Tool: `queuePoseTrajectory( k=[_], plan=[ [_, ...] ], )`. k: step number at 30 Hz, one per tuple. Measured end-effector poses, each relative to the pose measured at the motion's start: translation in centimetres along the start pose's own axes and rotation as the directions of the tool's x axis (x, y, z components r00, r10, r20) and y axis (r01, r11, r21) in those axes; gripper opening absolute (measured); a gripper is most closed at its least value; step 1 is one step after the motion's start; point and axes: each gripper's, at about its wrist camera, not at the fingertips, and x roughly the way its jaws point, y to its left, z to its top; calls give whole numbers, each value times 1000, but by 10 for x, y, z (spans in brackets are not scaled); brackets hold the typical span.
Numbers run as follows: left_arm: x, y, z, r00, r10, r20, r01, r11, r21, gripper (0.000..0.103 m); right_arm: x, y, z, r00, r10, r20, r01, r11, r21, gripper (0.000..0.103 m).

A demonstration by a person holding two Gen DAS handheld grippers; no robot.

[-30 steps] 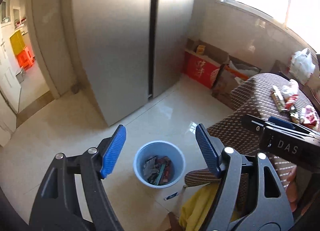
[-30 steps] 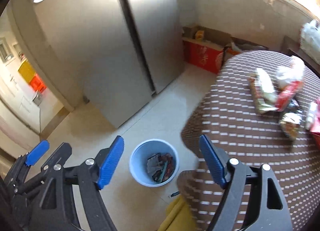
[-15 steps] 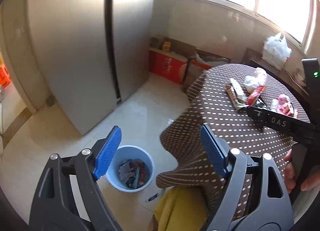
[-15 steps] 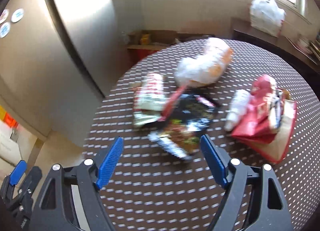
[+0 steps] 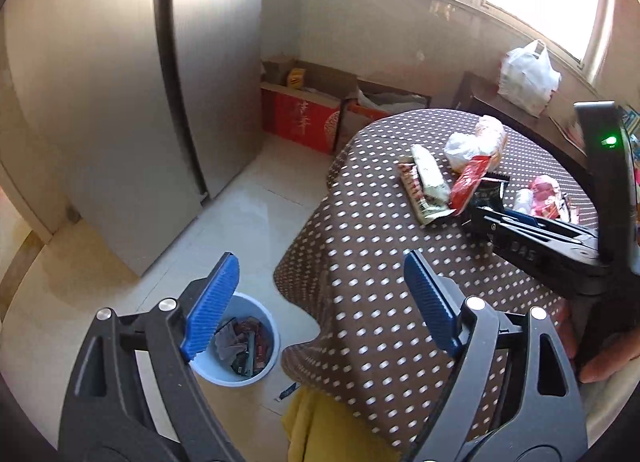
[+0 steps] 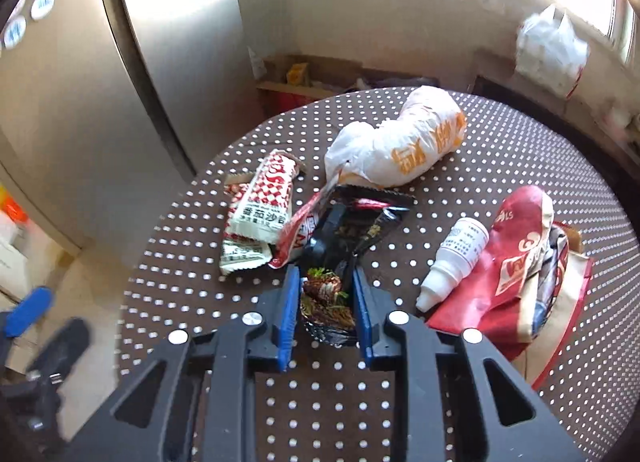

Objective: Collect trash
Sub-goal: 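Grasp the dark snack bag with the right gripper, then grasp the red-white striped snack bar with the left gripper while the right holds the bag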

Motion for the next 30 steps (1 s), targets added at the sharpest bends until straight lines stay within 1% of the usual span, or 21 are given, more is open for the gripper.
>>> queuePoseTrajectory(
  k=[1, 2, 3, 4, 5, 6, 10, 15, 18, 21, 23, 24, 25, 26, 27, 29, 30],
  plan=[
    [2, -4, 3, 1000, -12, 0, 12, 1000, 2, 85, -4, -1, 2, 1000, 10, 5, -10, 1000, -2, 24],
    [4, -6, 6, 1000, -20, 0, 20, 1000, 4, 85, -7, -4, 3, 1000, 2, 18, -2, 1000, -9, 22],
    [6, -9, 8, 1000, -28, -1, 28, 1000, 7, 86, -9, -9, 3, 1000, -11, 28, 11, 1000, -5, 11],
    [9, -12, 11, 999, -34, -4, 34, 999, 12, 86, -12, -13, 2, 1000, -6, 30, 6, 1000, 6, 7],
    [14, -18, 14, 999, -42, -11, 42, 999, 17, 86, -15, -19, 3, 999, 34, 27, -35, 999, 24, 7],
    [19, -21, 17, 999, -46, -19, 46, 999, 21, 86, -18, -23, 4, 998, 54, 32, -56, 998, 32, 7],
    [43, -41, 25, 996, -65, -61, 68, 997, 48, 86, -29, -36, 10, 996, 63, 70, -66, 997, 32, 7],
    [67, -58, 30, 995, -34, -98, 41, 997, 68, 86, -46, -49, 15, 990, 79, 120, -86, 995, 56, 7],
    [72, -61, 38, 994, -57, -92, 62, 996, 57, 86, -54, -57, 22, 985, 71, 160, -84, 993, 78, 7],
    [75, -66, 48, 995, -85, -51, 88, 994, 60, 85, -55, -73, 24, 978, 86, 188, -109, 987, 118, 7],
    [80, -75, 55, 996, -81, -42, 84, 993, 87, 81, -53, -83, 23, 978, 93, 189, -121, 983, 140, 7],
    [81, -78, 57, 996, -86, -37, 89, 991, 101, 75, -51, -87, 22, 978, 95, 185, -124, 981, 152, 7],
    [84, -82, 59, 994, -99, -37, 102, 988, 117, 72, -49, -92, 22, 980, 95, 174, -124, 978, 165, 7],
    [89, -86, 59, 993, -107, -48, 112, 986, 127, 72, -47, -95, 21, 982, 96, 166, -125, 977, 175, 7],
    [93, -86, 58, 994, -92, -62, 99, 988, 119, 72, -46, -99, 20, 982, 97, 159, -126, 975, 186, 7],
    [99, -81, 55, 995, -60, -85, 66, 995, 80, 67, -43, -102, 20, 984, 97, 152, -127, 972, 198, 7],
    [97, -78, 51, 995, -58, -83, 63, 996, 63, 61, -42, -104, 19, 983, 98, 153, -128, 970, 207, 7]
  ],
)
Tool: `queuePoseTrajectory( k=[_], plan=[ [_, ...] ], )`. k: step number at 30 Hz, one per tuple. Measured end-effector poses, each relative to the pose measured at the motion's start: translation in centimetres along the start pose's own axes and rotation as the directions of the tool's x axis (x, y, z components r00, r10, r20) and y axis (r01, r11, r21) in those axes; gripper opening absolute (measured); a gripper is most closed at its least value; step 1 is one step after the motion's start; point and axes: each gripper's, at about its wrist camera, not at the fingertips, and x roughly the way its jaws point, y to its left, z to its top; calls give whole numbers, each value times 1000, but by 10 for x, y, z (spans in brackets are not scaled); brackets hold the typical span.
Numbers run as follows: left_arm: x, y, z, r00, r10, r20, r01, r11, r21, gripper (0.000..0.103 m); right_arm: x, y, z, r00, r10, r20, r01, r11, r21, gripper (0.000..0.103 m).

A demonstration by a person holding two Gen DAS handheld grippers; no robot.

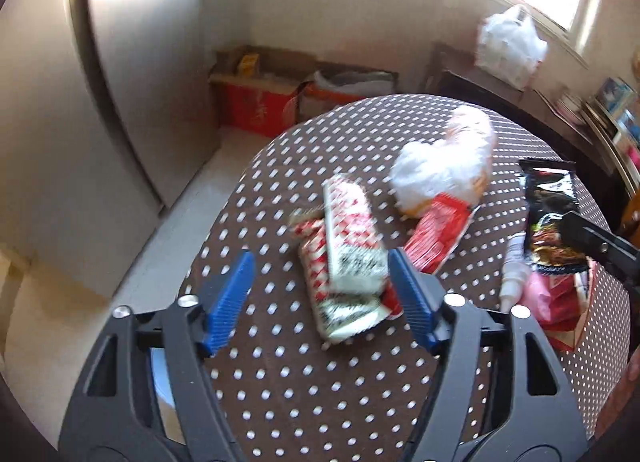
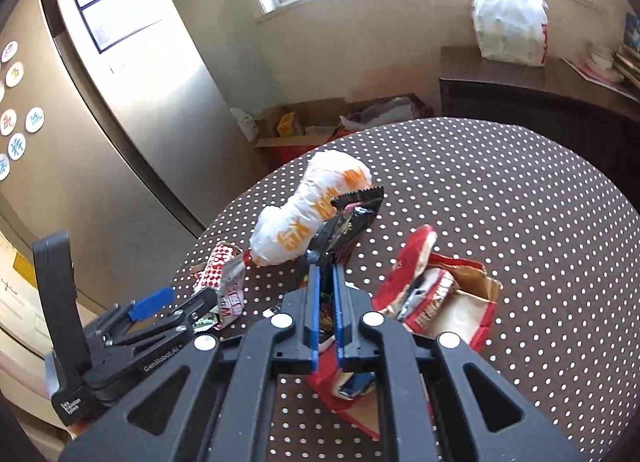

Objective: Collect trash
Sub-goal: 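Grasp the red-white striped snack bar with the left gripper while the right holds the bag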

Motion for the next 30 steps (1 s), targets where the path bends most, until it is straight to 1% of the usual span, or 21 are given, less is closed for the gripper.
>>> queuePoseTrajectory(
  k=[4, 6, 8, 9, 10, 11, 13, 15, 19, 22, 24, 27, 30],
  plan=[
    [-8, 11, -13, 1000, 14, 5, -14, 999, -52, 56, 0, 1, -4, 1000, 13, -9, -12, 1000, 13, 7],
    [-5, 12, -12, 1000, 19, 4, -19, 999, -47, 56, 0, 3, -4, 1000, 24, -13, -24, 1000, 7, 7],
    [-2, 10, -9, 999, 49, 0, -49, 998, -25, 56, 0, 7, -5, 999, 31, -15, -31, 1000, -2, 7],
    [0, 8, -7, 999, 52, -4, -52, 999, -15, 60, 0, 9, -5, 999, 35, -16, -35, 999, -5, 7],
    [2, 6, -6, 999, 48, -8, -48, 999, -8, 68, 0, 10, -6, 999, 40, -18, -40, 999, -7, 7],
    [4, 4, -6, 999, 44, -6, -44, 999, -3, 71, 0, 10, -5, 999, 41, -17, -41, 999, -7, 7],
    [9, -3, -4, 998, 69, -11, -69, 997, 25, 76, -1, 12, -6, 999, 42, -13, -42, 999, -9, 7],
    [13, -8, -1, 995, 94, -16, -93, 995, 42, 76, -2, 12, -6, 999, 44, -10, -44, 999, -6, 7],
    [5, 2, -3, 995, 93, -33, -93, 996, -5, 76, -2, 8, -7, 999, 34, -15, -34, 999, 9, 7],
    [-5, 11, -7, 987, 158, -13, -158, 987, -7, 76, -2, 7, -7, 999, 36, -20, -36, 999, 15, 7],
    [-6, 18, -5, 983, 184, -15, -185, 983, -21, 76, -2, 9, -7, 999, 40, -20, -40, 999, 6, 7],
    [0, 22, 0, 986, 166, -25, -167, 985, -40, 76, -2, 12, -8, 999, 44, -21, -44, 999, -5, 7],
    [8, 15, 3, 986, 162, -32, -162, 987, -9, 76, 0, 11, -7, 999, 37, -23, -37, 999, -3, 7]
  ],
)
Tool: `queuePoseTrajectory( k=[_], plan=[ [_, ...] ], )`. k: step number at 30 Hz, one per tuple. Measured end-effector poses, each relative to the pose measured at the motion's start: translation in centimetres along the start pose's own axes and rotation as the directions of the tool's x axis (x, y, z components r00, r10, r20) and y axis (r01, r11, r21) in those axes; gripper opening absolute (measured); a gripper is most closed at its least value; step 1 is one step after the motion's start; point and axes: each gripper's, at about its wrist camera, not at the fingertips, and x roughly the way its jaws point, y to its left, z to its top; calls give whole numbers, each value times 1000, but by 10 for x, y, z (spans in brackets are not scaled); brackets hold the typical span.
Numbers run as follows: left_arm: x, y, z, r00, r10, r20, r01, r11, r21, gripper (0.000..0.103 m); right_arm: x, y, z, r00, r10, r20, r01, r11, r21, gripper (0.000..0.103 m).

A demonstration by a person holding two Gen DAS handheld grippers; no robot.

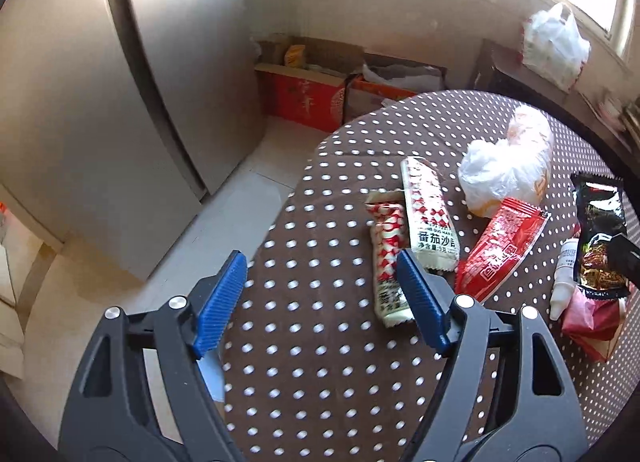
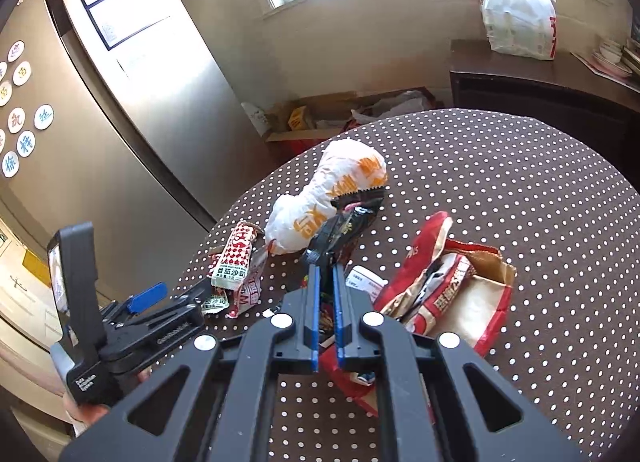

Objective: Collect trash
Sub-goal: 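Grasp the red-white striped snack bar with the left gripper while the right holds the bag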

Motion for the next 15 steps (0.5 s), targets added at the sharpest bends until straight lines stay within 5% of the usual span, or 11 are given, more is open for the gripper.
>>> queuePoseTrajectory(
  k=[7, 8, 10, 15],
  plan=[
    [10, -12, 7, 1000, -18, -9, 18, 1000, 1, 72, 0, -3, 1, 1000, 0, 2, 0, 1000, 6, 7],
    [9, -13, 7, 999, -32, -2, 32, 999, 3, 65, 0, -3, 1, 1000, -1, 3, 1, 1000, 3, 7],
    [6, -15, 7, 998, -54, 15, 54, 998, 25, 18, 1, -2, 1, 1000, -3, 2, 3, 1000, -6, 7],
    [0, -12, 5, 998, -64, 1, 64, 997, 32, 10, 3, 1, 0, 1000, -6, -3, 6, 1000, -8, 7]
  ],
)
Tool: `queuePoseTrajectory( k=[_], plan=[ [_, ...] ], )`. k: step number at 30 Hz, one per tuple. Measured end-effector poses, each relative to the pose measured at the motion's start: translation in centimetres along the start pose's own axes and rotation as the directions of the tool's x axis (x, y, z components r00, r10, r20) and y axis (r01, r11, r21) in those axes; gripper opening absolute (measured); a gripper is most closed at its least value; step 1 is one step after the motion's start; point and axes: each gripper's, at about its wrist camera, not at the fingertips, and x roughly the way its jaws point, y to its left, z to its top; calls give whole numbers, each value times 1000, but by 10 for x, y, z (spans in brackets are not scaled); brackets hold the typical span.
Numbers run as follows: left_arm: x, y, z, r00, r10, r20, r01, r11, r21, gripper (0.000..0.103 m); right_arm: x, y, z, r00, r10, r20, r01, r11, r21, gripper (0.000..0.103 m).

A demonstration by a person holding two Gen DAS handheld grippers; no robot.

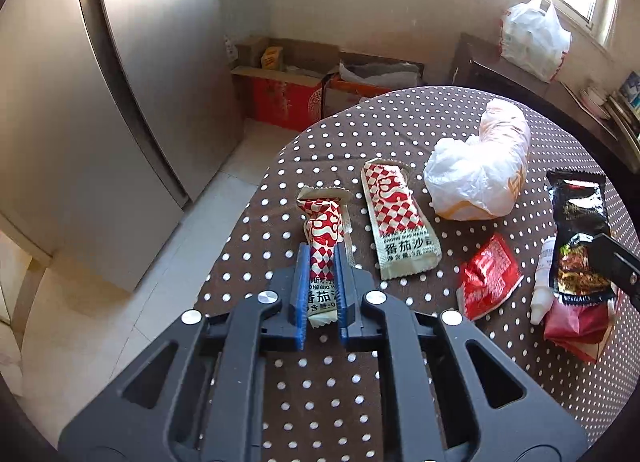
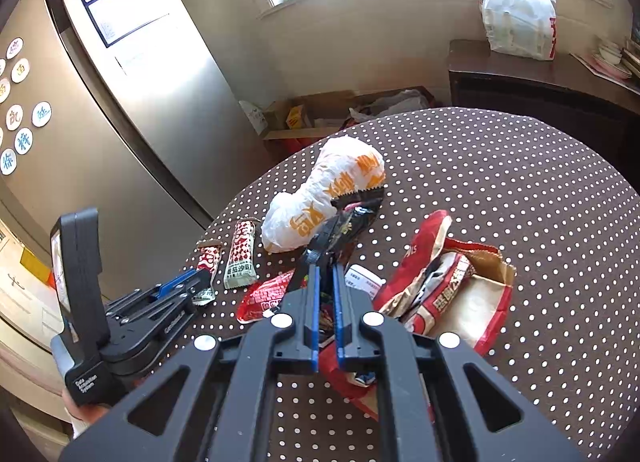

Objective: Collect trash
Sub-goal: 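Grasp the red-white striped snack bar with the left gripper while the right holds the bag, then carry both items to the blue bucket and open both grippers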

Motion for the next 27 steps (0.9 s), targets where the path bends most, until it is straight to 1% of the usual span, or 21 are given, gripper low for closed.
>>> queuePoseTrajectory(
  k=[3, 7, 10, 12, 16, 19, 27],
  plan=[
    [-10, 4, -4, 1000, -15, 3, 15, 1000, -8, 8, -2, 1, 0, 1000, 3, 10, -3, 1000, -1, 7],
    [-25, 11, -11, 1000, -4, 23, 4, 1000, -15, 7, -10, 8, -1, 999, 21, 36, -20, 1000, -24, 7],
    [-37, 18, -20, 999, -23, 33, 24, 999, -35, 7, -13, 15, -4, 998, 38, 48, -36, 998, -45, 7],
    [-44, 24, -27, 999, -12, 38, 14, 999, -47, 7, -15, 23, -6, 998, 41, 51, -38, 997, -66, 7],
    [-63, 39, -44, 999, -4, 54, 8, 997, -78, 7, -19, 45, -13, 994, 90, 54, -84, 989, -118, 7],
    [-77, 52, -56, 998, 19, 64, -13, 995, -95, 8, -20, 66, -22, 991, 127, 36, -121, 981, -149, 7],
    [-108, 89, -84, 993, 83, 82, -69, 985, -158, 7, -17, 127, -60, 976, 209, -57, -216, 946, -242, 7]
  ],
)
